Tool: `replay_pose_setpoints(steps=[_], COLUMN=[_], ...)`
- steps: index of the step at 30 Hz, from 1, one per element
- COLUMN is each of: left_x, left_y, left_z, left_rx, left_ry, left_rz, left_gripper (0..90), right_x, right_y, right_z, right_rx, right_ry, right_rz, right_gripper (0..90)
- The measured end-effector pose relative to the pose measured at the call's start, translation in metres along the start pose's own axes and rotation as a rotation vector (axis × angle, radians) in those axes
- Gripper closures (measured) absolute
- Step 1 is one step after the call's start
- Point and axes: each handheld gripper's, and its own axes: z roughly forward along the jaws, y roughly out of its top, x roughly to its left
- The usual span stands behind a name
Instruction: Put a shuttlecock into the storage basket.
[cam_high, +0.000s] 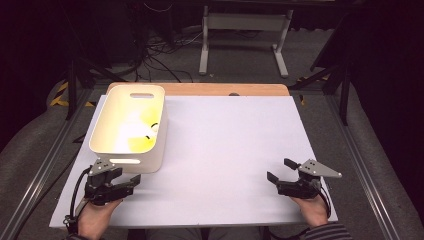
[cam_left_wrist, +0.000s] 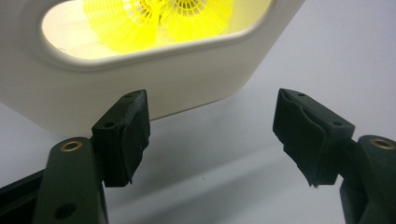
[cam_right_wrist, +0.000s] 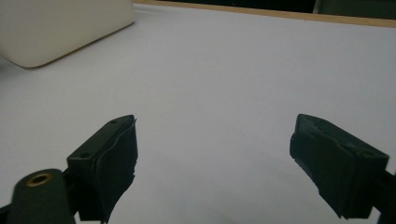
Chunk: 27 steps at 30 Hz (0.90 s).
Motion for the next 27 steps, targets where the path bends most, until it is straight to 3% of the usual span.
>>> replay_pose_setpoints(steps=[27], left_x=[0.004], left_y=[-0.011], left_z=[-0.002], left_rx=[-0.066], left_ry=[0.025], left_rz=[-0.011], left_gripper=[22.3], right_x=[0.006], right_y=[-0.004], right_z=[-0.01], right_rx=[-0.014], right_ry=[0.004], right_rz=[0.012], right_gripper=[14.5])
